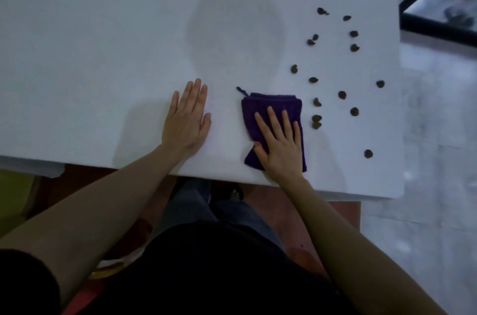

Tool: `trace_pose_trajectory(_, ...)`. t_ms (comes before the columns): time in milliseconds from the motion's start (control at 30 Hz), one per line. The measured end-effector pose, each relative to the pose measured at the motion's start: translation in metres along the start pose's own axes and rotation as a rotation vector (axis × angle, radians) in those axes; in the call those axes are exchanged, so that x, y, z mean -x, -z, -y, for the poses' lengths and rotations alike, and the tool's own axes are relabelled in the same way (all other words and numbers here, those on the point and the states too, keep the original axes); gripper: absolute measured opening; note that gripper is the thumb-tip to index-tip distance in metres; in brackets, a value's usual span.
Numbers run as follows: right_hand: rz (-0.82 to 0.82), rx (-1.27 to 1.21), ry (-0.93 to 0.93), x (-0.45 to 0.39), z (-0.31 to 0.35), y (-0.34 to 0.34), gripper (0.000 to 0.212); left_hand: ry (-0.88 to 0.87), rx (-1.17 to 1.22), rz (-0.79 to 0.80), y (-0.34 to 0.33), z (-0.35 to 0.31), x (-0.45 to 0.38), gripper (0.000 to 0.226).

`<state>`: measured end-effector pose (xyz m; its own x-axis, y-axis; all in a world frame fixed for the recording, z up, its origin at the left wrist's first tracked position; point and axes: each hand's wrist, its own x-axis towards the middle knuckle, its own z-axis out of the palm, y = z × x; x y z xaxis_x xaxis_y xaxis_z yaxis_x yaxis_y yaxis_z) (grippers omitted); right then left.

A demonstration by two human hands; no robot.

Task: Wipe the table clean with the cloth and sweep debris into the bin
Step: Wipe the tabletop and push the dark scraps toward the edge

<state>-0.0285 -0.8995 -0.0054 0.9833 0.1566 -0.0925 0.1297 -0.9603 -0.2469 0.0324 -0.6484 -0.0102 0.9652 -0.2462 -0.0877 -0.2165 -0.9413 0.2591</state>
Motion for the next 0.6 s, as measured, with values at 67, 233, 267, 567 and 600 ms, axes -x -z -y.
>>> trace_pose_trajectory(67,-0.010,-0.016,-0.038,0.009,-0.023,0.007,0.066,-0.011,-0.007,0.010,-0.005,-0.011,0.000,0.066)
trace_pose_trajectory(233,-0.035,-0.043,-0.148,0.025,-0.071,0.020,0.064,0.000,-0.047,0.002,-0.010,-0.020,-0.001,0.068)
trace_pose_trajectory(267,-0.038,-0.047,-0.169,0.028,-0.080,0.022,0.063,-0.002,-0.054,0.002,-0.010,-0.019,0.000,0.068)
trace_pose_trajectory(567,-0.076,-0.026,-0.292,0.040,-0.134,0.033,0.063,-0.023,-0.048,-0.003,-0.005,-0.027,-0.010,0.069)
trace_pose_trajectory(600,-0.077,-0.022,-0.299,0.040,-0.131,0.032,0.063,-0.032,-0.045,-0.006,-0.004,-0.029,-0.014,0.068)
